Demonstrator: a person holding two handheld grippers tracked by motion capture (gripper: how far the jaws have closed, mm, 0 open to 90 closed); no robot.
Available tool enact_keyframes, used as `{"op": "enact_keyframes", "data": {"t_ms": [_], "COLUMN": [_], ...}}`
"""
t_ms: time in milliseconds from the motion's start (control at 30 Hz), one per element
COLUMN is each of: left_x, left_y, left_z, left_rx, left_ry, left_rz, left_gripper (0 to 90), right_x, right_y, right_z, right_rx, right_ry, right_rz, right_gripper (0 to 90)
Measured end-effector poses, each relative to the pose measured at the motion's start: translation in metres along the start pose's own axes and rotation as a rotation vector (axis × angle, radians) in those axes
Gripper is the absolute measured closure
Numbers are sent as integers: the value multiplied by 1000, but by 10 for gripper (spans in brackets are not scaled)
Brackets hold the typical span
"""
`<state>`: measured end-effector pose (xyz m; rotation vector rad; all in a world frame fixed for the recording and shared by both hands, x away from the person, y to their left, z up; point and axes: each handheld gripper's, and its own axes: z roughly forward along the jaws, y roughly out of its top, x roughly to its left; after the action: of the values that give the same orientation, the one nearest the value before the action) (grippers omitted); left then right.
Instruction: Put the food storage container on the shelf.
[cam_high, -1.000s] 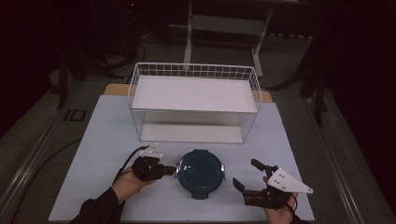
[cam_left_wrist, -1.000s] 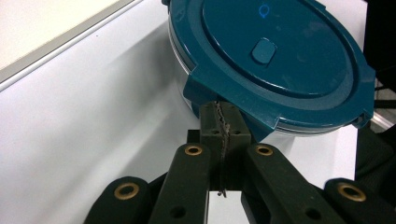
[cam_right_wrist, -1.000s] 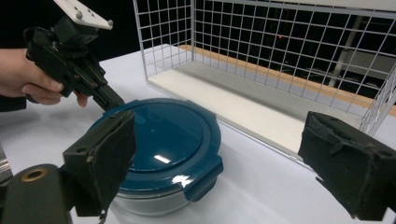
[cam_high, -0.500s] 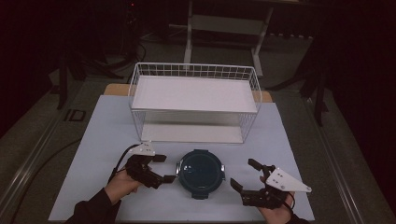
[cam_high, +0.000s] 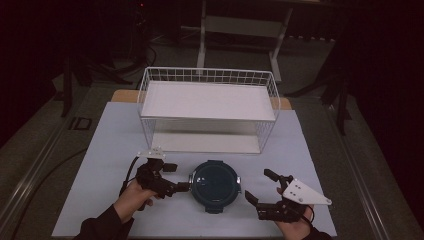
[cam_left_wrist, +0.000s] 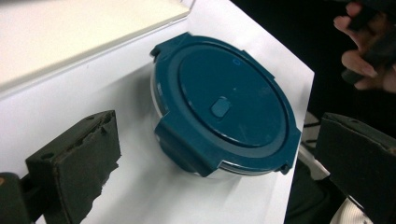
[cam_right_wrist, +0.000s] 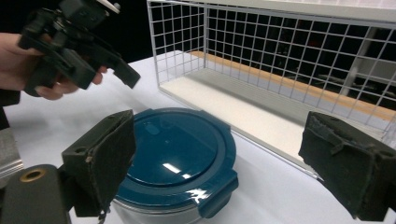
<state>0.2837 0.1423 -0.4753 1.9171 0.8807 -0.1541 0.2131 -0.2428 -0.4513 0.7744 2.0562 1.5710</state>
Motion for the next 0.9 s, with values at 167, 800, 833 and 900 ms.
{"op": "enact_keyframes", "data": {"t_ms": [167, 800, 833, 900], "left_x": [10, 40, 40, 40], "left_y": [-2, -10, -10, -9], "left_z": [8, 31, 32, 35], "left_rx": [25, 122, 126, 135], "left_ry": [47, -90, -100, -117], "left_rz": [-73, -450, -450, -459], "left_gripper": [5, 397, 420, 445], "right_x": [1, 2, 2, 2], "right_y": [-1, -3, -3, -3], "right_z": [0, 0, 0, 0], "right_rx": [12, 21, 21, 24], "right_ry": [0, 6, 4, 6], "right_rz": [-3, 5, 4, 8], "right_gripper": [105, 105, 105, 105]}}
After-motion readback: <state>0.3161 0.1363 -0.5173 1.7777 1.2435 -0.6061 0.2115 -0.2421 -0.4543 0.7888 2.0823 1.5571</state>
